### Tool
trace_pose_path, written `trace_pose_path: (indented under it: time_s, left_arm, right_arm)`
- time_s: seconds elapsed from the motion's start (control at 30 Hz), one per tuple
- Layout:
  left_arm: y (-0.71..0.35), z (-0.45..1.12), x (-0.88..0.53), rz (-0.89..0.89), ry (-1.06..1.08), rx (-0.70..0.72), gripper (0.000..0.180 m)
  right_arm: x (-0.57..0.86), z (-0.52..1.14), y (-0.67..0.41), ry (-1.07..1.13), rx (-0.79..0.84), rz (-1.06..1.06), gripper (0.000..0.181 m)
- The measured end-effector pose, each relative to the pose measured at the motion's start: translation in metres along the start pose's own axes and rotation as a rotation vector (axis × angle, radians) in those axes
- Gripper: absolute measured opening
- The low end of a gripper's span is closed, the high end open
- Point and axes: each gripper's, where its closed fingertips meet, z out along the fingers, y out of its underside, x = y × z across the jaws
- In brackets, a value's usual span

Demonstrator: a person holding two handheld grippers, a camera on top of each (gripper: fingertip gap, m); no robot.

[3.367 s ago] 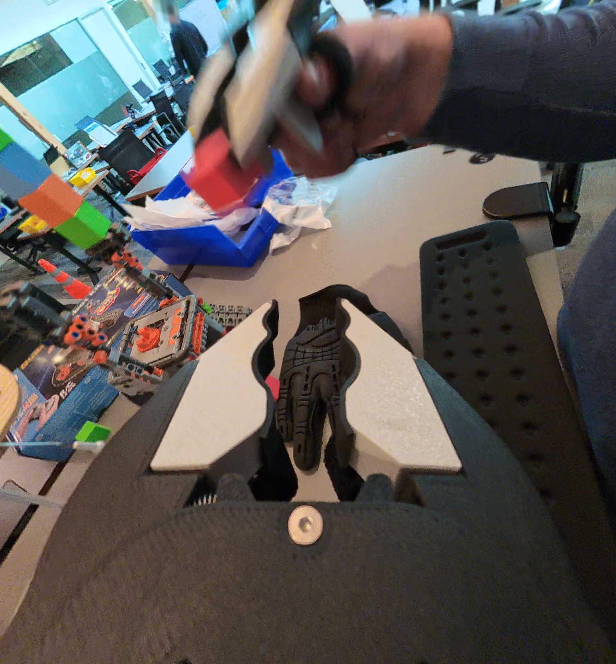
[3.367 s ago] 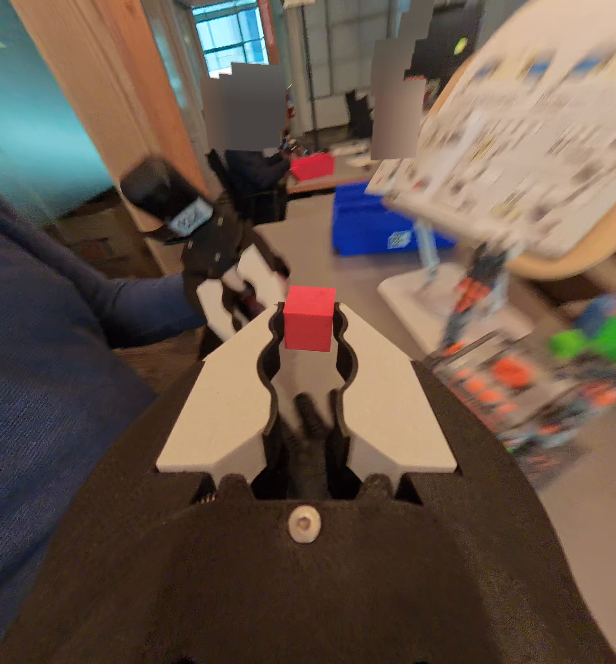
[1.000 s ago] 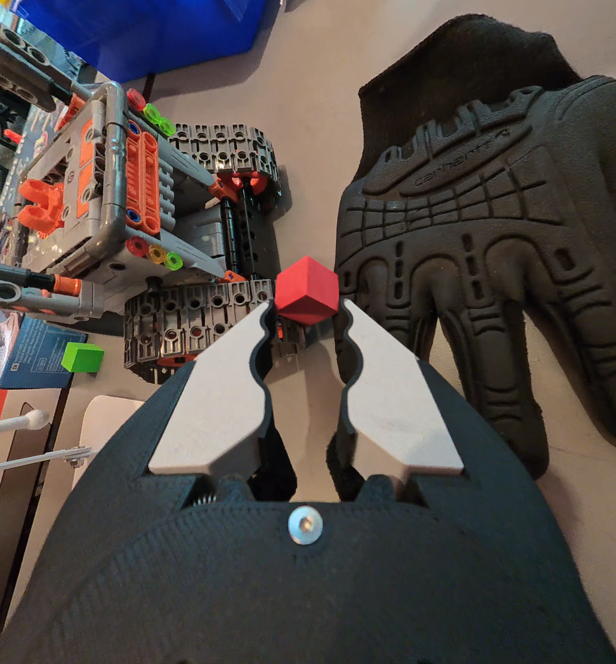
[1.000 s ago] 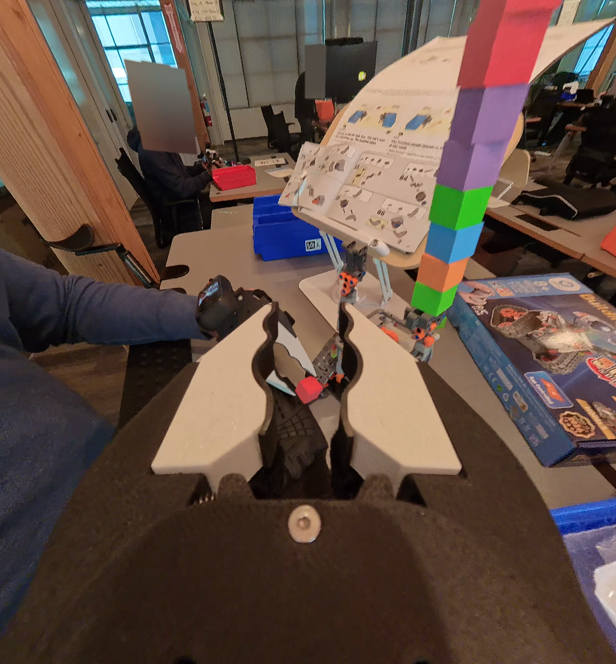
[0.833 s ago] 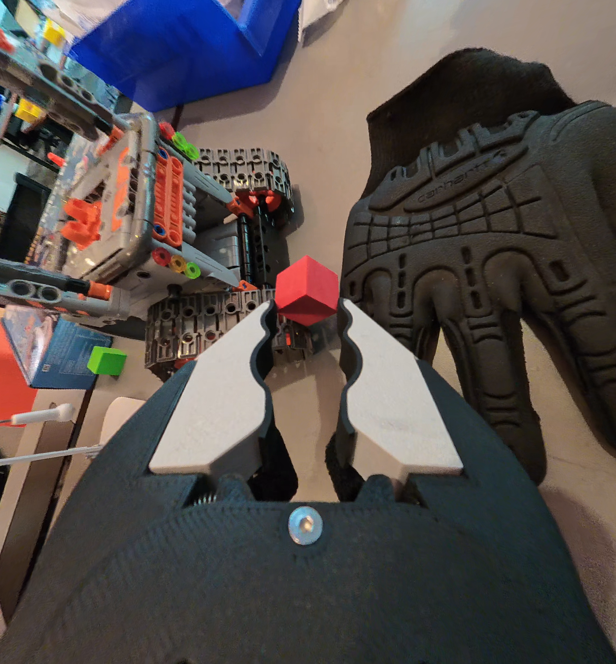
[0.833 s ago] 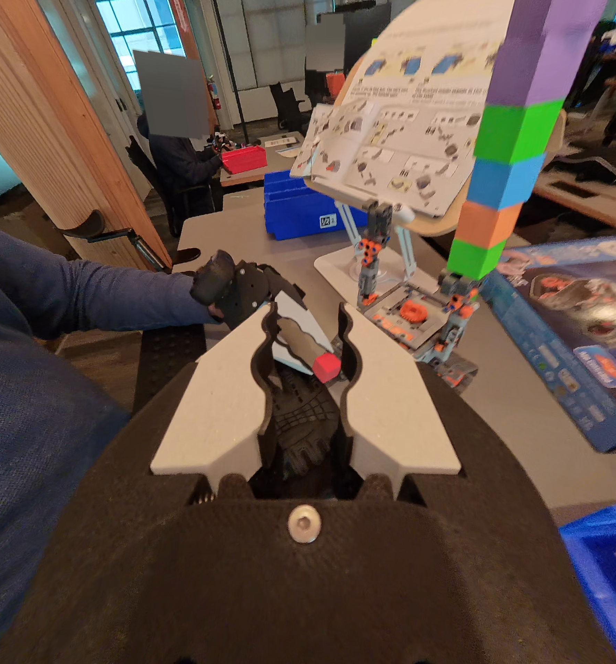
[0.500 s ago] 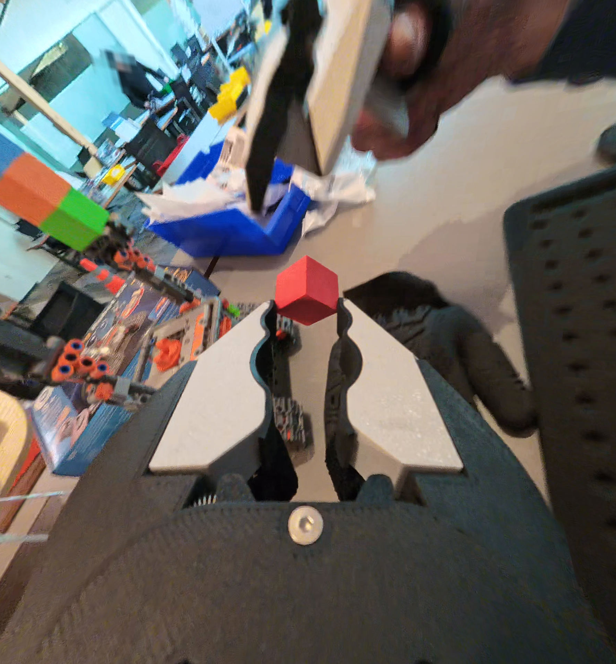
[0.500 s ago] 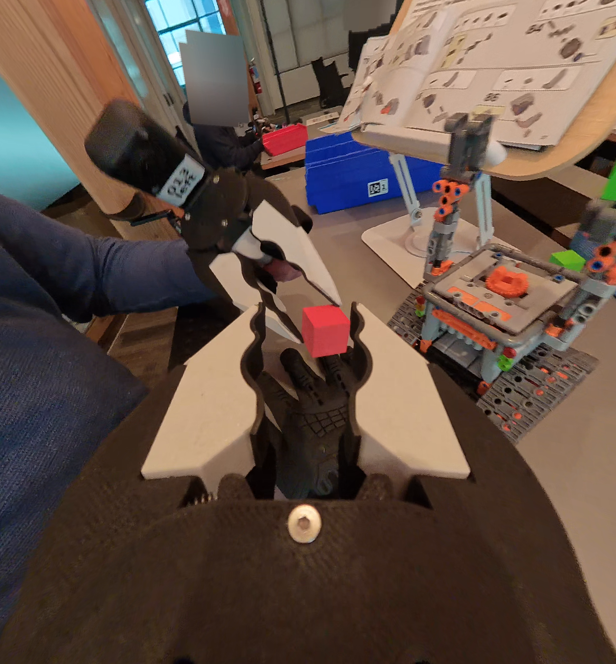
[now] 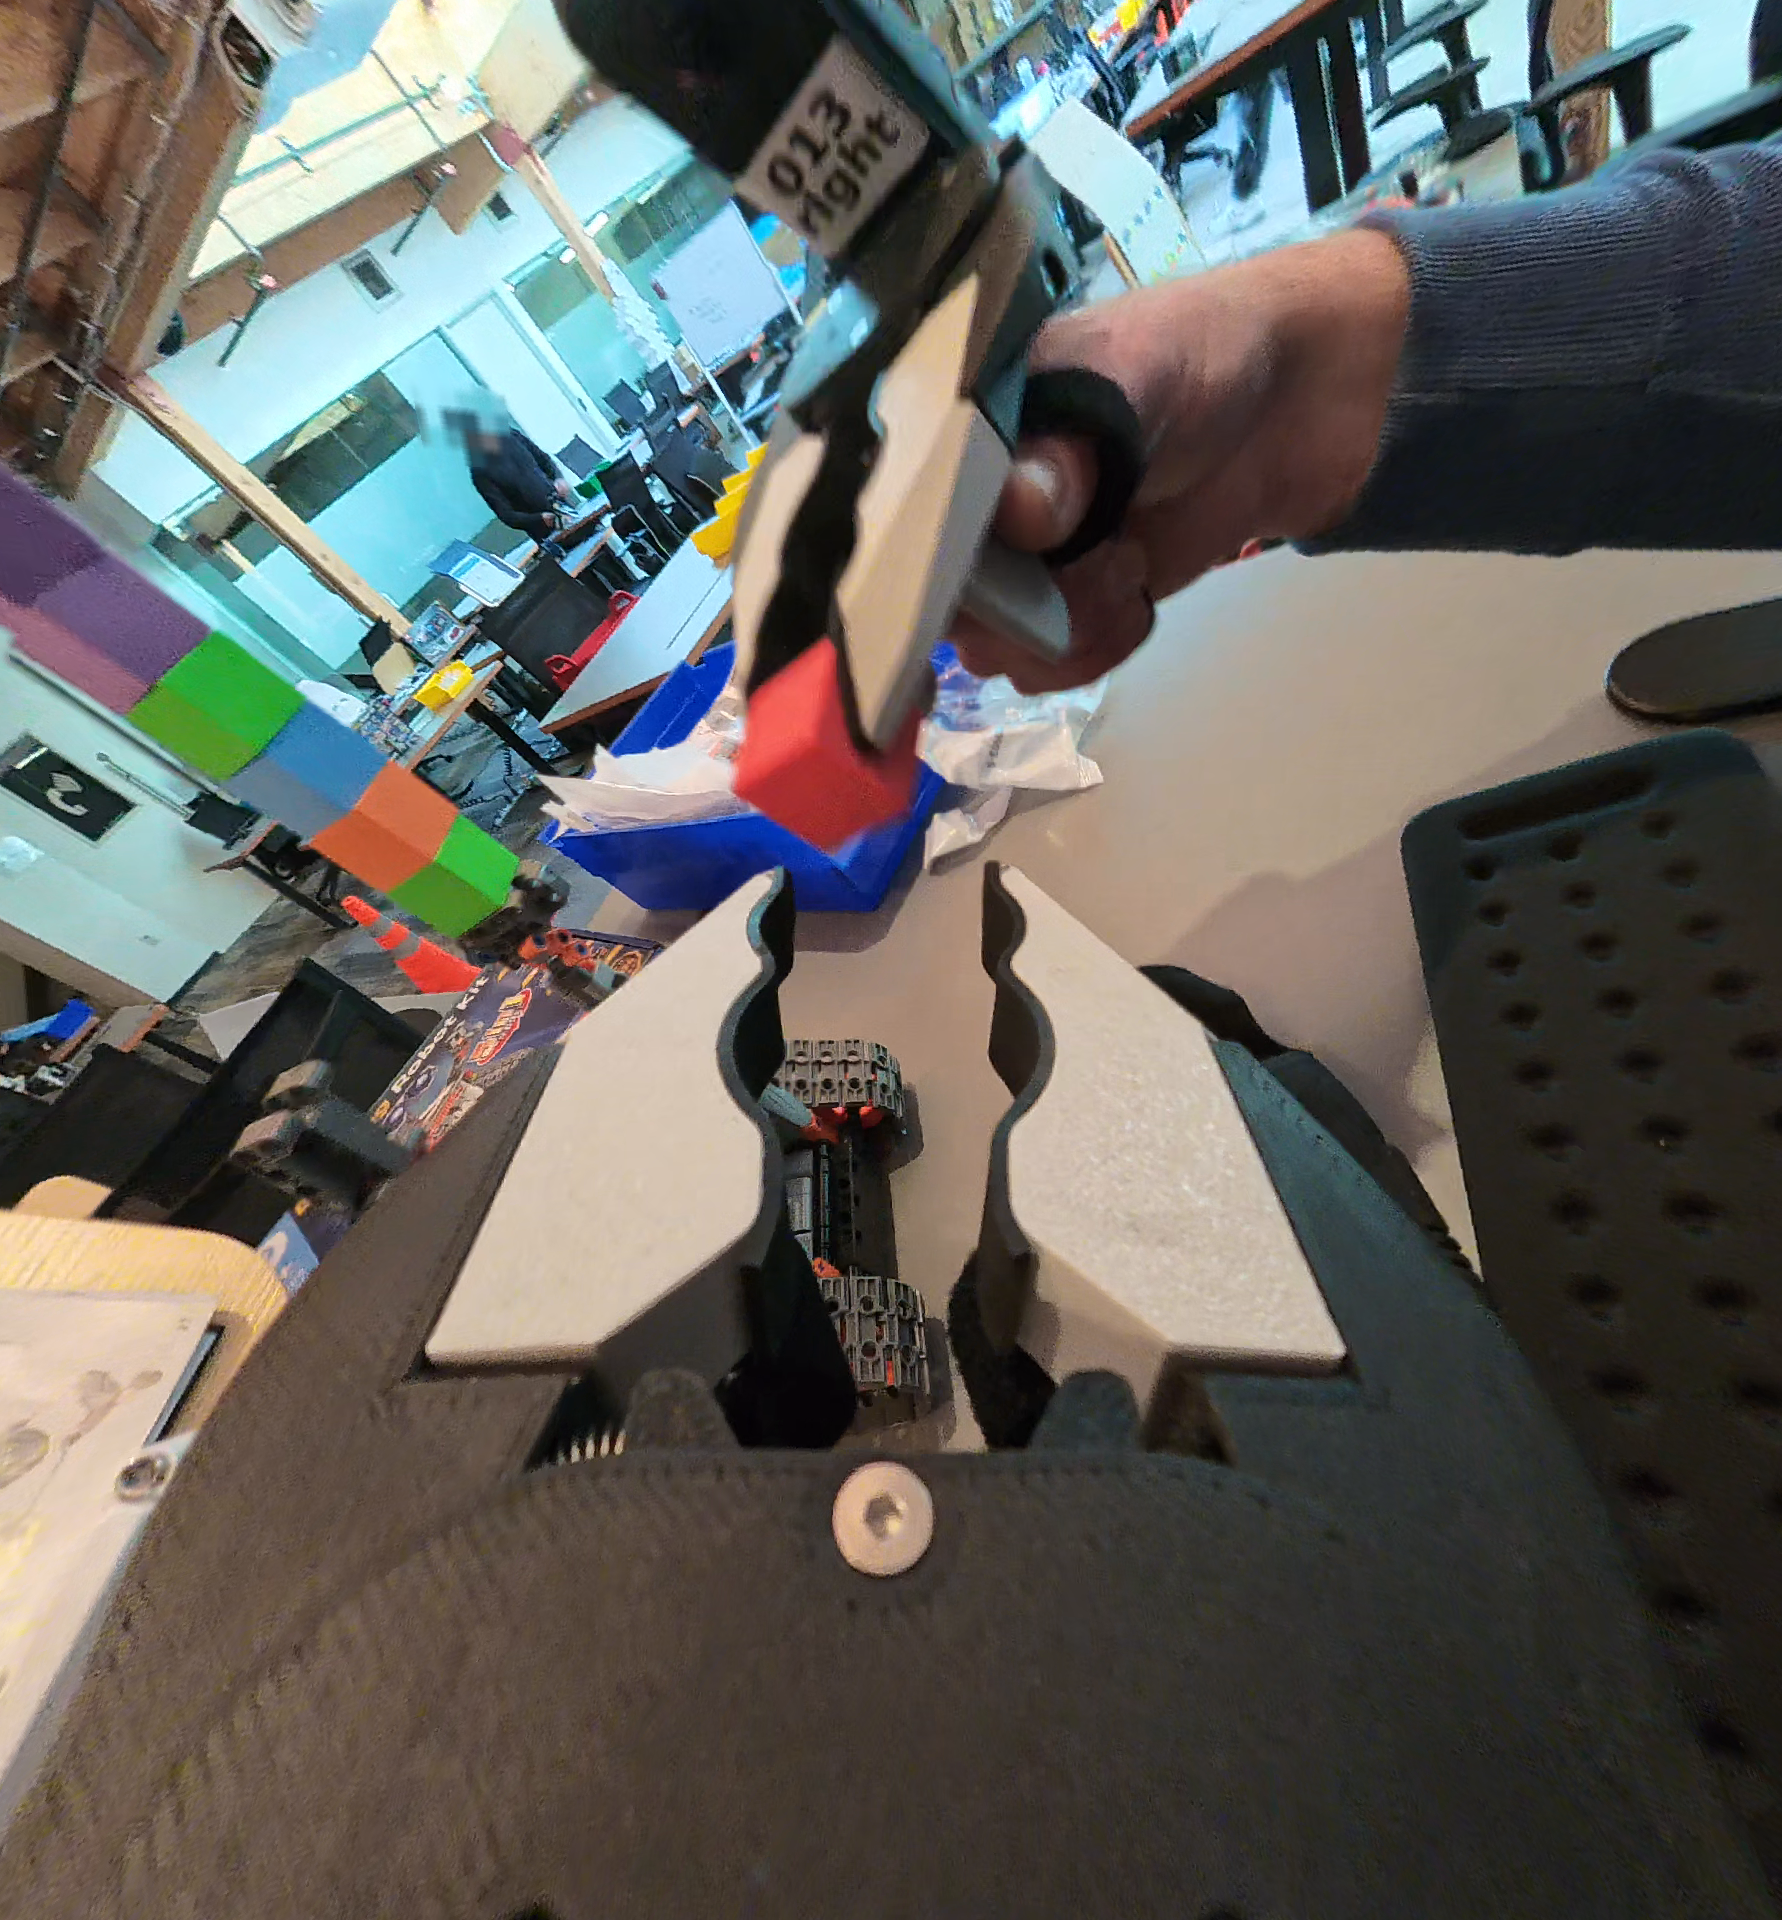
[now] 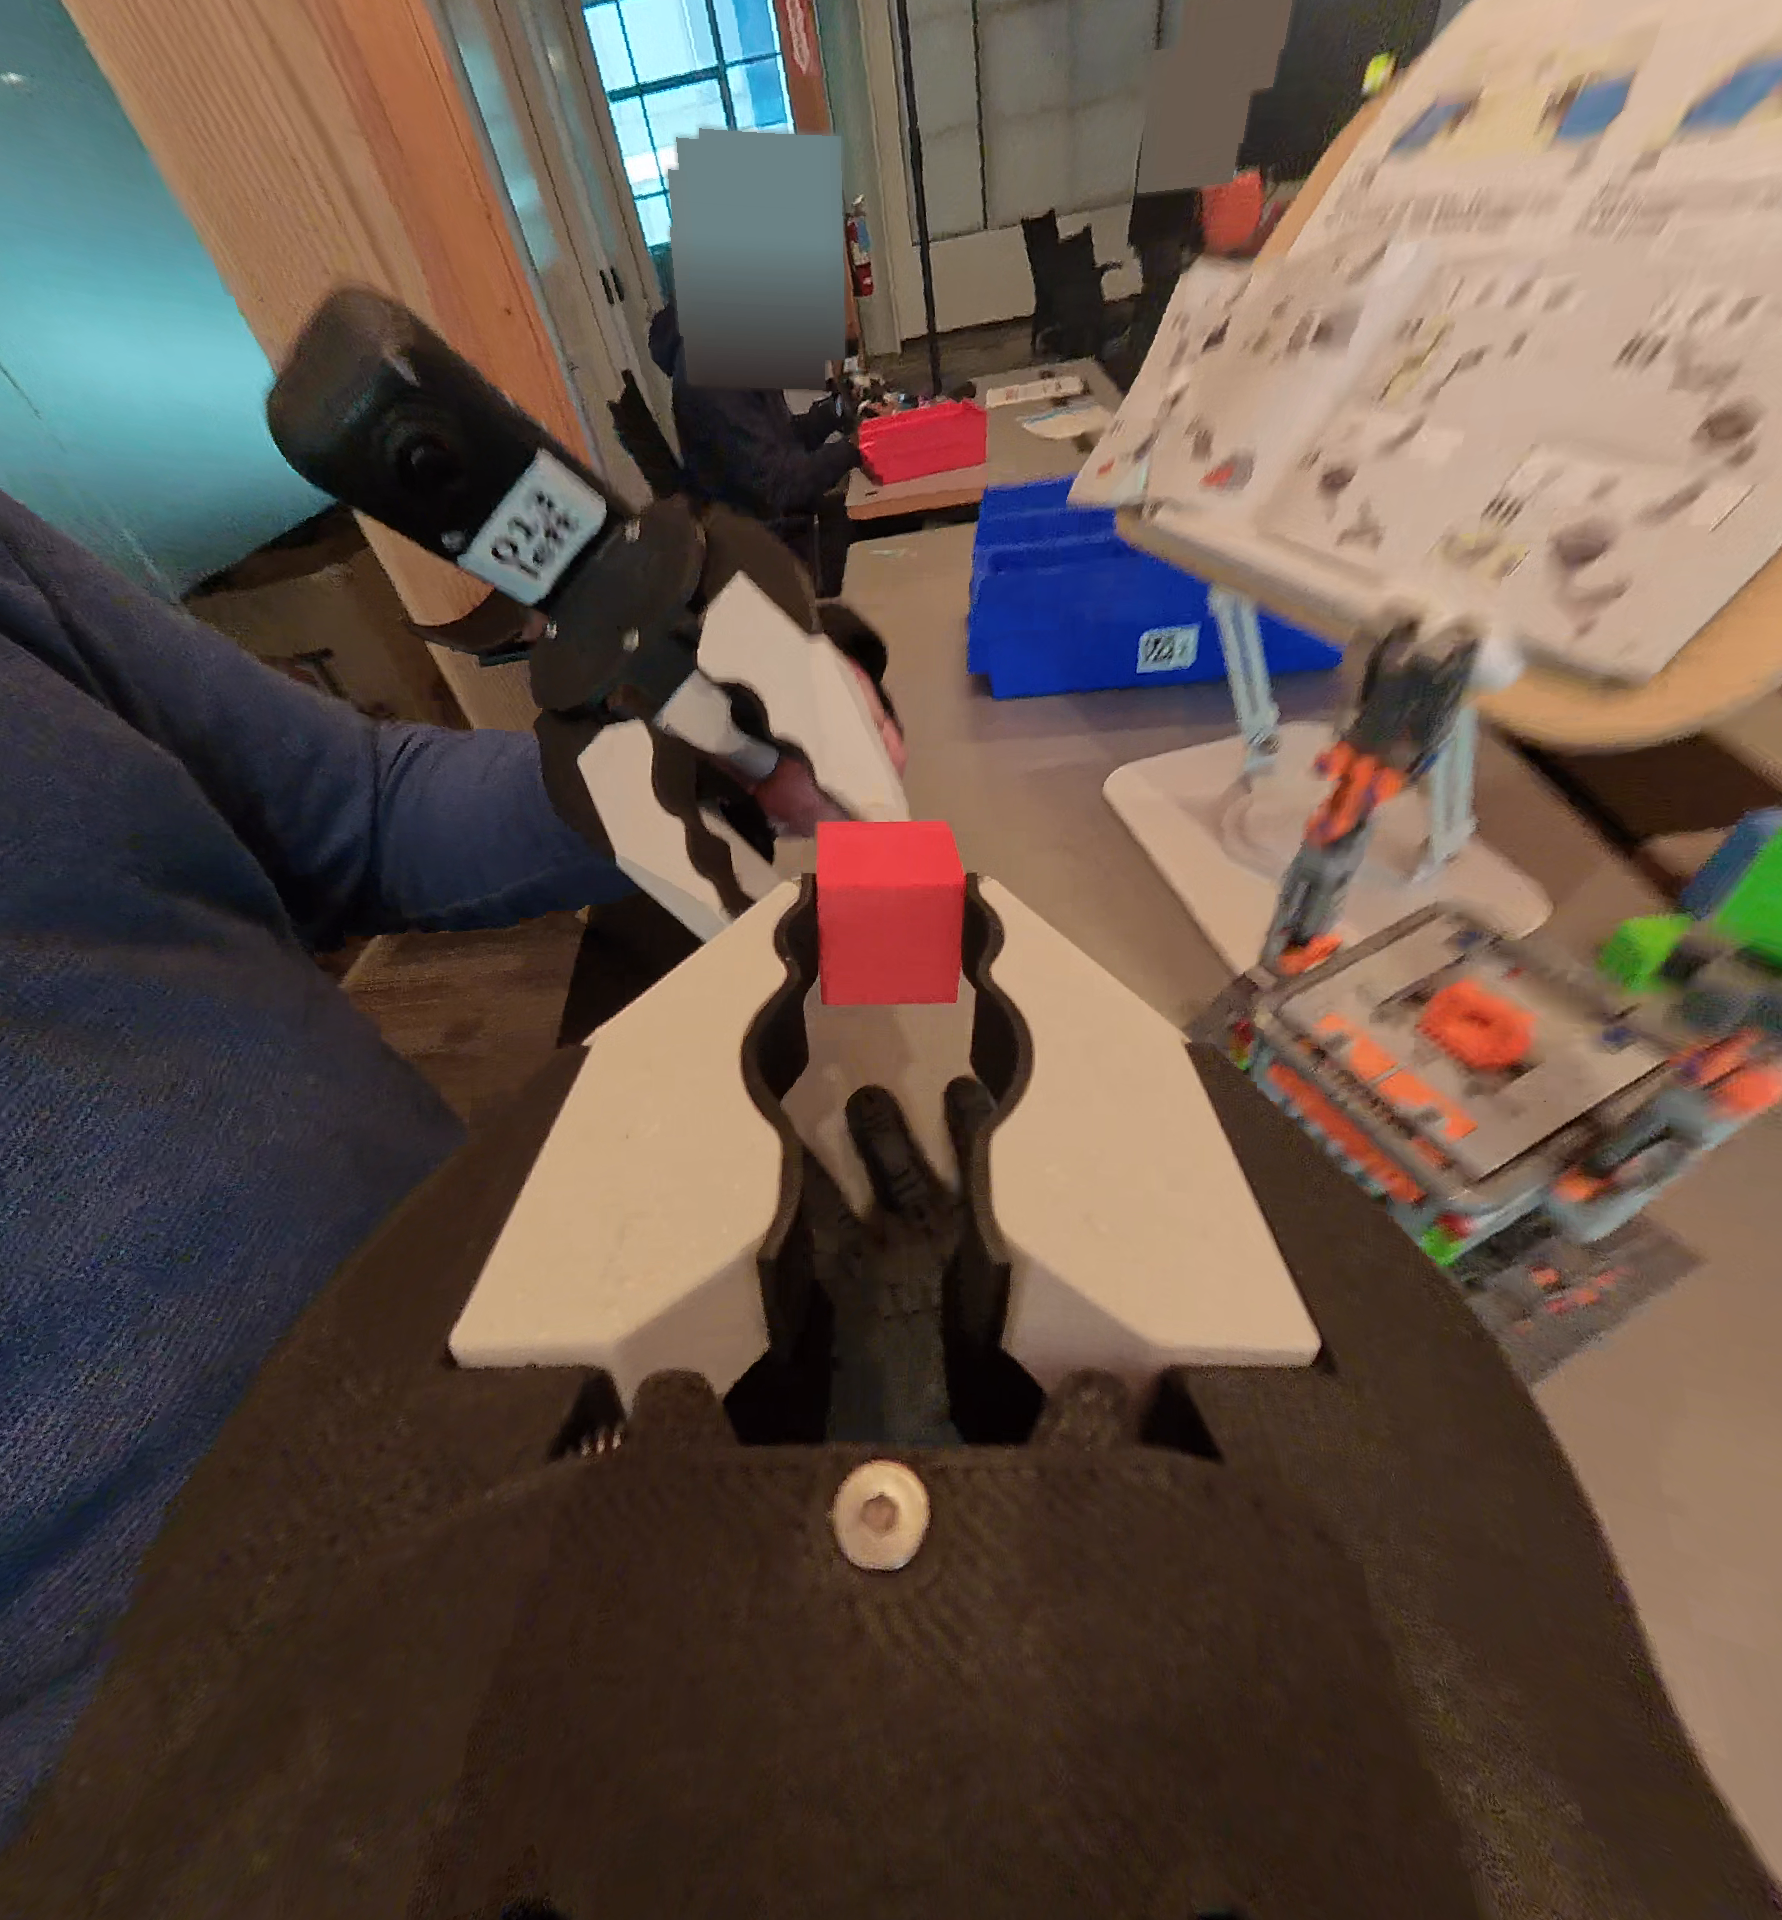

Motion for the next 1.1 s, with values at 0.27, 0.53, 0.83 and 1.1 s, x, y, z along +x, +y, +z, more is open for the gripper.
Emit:
trace_pose_path:
  time_s: [0.27, 0.53, 0.83, 1.1]
  left_arm:
    - [0.049, -0.008, -0.014, -0.229, -0.088, -0.020, 0.023]
    - [0.097, 0.001, -0.008, -0.356, -0.098, -0.050, 0.020]
    - [0.108, 0.002, -0.013, -0.384, -0.107, -0.059, 0.020]
    - [0.111, 0.003, -0.012, -0.397, -0.097, -0.060, 0.020]
  right_arm:
    - [0.037, -0.059, -0.173, 0.105, 0.222, -0.266, 0.025]
    - [0.108, -0.064, -0.239, 0.205, 0.200, -0.270, 0.026]
    - [0.138, -0.048, -0.223, 0.226, 0.160, -0.205, 0.026]
    - [0.145, -0.043, -0.210, 0.215, 0.136, -0.177, 0.026]
